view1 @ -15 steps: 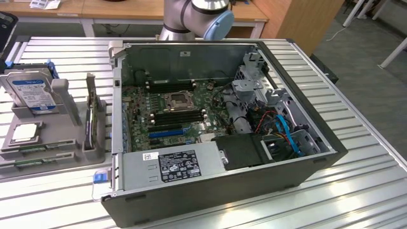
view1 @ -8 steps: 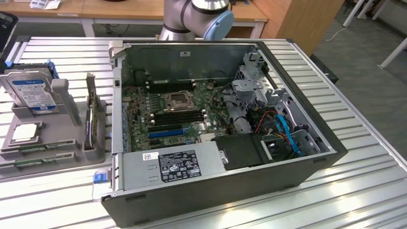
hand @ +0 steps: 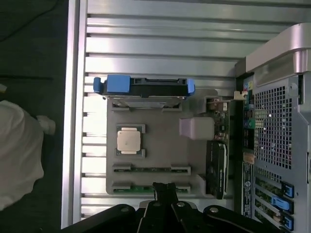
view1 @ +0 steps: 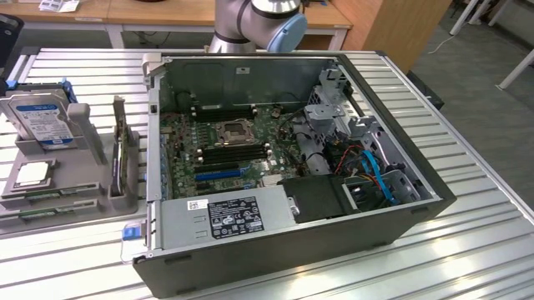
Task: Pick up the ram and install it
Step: 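Pick up the ram and move it above insertion slot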
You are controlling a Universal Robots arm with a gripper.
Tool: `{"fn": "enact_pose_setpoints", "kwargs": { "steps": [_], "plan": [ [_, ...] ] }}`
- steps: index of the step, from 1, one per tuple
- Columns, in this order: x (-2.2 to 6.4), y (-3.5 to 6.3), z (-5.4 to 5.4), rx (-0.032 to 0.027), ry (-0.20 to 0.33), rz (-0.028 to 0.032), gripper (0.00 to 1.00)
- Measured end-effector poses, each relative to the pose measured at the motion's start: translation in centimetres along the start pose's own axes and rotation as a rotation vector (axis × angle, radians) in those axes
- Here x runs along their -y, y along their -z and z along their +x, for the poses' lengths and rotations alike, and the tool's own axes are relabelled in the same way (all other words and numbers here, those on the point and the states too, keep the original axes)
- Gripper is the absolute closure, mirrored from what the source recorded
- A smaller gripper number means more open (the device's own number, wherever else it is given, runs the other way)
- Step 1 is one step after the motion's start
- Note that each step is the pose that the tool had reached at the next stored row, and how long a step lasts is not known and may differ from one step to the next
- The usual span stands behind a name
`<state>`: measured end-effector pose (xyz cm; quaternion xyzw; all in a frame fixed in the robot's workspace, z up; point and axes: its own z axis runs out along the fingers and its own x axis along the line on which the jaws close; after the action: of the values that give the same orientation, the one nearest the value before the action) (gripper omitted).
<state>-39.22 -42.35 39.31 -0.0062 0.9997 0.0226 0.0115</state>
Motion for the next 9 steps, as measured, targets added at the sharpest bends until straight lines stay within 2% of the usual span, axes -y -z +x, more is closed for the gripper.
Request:
{"fn": "enact_pose_setpoints", "kwargs": {
  "steps": [9],
  "plan": [
    [0.00, 0.00, 0.00, -0.0051, 0.113, -0.0026, 0.90]
  ]
}}
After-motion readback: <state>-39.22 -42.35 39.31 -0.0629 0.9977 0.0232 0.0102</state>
